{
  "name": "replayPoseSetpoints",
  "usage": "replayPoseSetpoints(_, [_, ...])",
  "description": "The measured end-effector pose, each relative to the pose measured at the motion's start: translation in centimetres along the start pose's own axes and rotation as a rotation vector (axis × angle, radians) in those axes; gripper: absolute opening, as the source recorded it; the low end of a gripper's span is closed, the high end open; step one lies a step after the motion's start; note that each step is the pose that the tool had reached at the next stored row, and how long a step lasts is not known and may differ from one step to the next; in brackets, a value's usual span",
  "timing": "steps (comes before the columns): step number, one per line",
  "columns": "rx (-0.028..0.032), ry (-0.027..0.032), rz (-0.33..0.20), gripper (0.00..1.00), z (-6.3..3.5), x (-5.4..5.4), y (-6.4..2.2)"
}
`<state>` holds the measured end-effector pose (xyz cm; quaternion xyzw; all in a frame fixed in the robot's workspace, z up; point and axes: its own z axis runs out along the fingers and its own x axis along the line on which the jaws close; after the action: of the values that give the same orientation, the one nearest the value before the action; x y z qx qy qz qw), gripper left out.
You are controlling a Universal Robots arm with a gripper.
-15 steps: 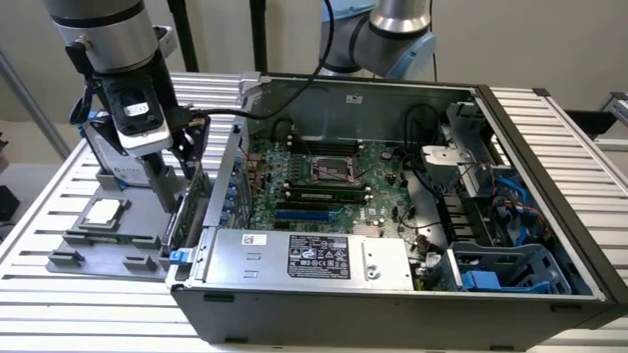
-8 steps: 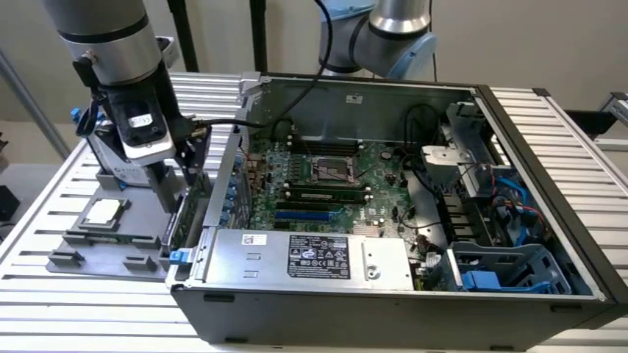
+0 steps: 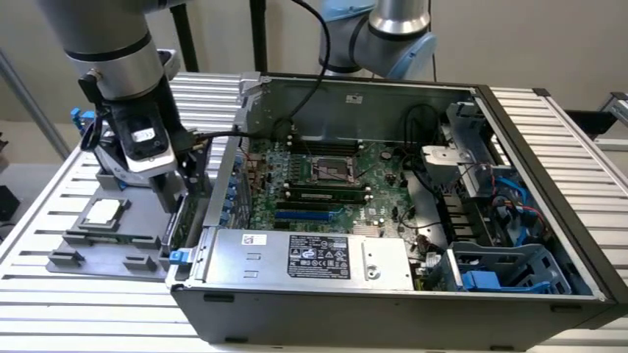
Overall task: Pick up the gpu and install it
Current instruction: 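Pick up the gpu and move the gpu toward the slot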
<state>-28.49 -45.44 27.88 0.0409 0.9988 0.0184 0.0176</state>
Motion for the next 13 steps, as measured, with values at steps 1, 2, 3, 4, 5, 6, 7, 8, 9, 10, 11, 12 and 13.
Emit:
replayPoseSetpoints(1, [-0.0001,-0.0001,0.0,1.0,0.17,0.0,-0.08])
replayPoseSetpoints(2, [0.0,-0.0001,0.0,1.0,0.37,0.0,-0.18])
replayPoseSetpoints(3, [0.0,-0.0001,0.0,1.0,0.55,0.0,-0.27])
replayPoseSetpoints(4, [-0.0001,-0.0002,0.001,1.0,0.72,0.0,-0.34])
replayPoseSetpoints(5, [-0.0001,-0.0002,0.001,1.0,0.9,0.0,-0.41])
replayPoseSetpoints(6, [-0.0001,-0.0002,0.002,1.0,1.08,0.1,-0.47])
replayPoseSetpoints(7, [0.0,-0.0002,0.002,1.0,1.26,0.1,-0.53])
replayPoseSetpoints(8, [0.0,-0.0002,0.003,1.0,1.44,0.1,-0.57])
replayPoseSetpoints(9, [0.0,-0.0002,0.003,1.0,1.62,0.1,-0.59])
replayPoseSetpoints(10, [0.0,-0.0003,0.004,1.0,1.8,0.1,-0.6])
replayPoseSetpoints(11, [0.0,-0.0003,0.005,1.0,1.99,0.1,-0.61])
replayPoseSetpoints(12, [0.0,-0.0004,0.005,1.0,2.17,0.2,-0.62])
replayPoseSetpoints(13, [0.0001,-0.0004,0.006,1.0,2.34,0.2,-0.63])
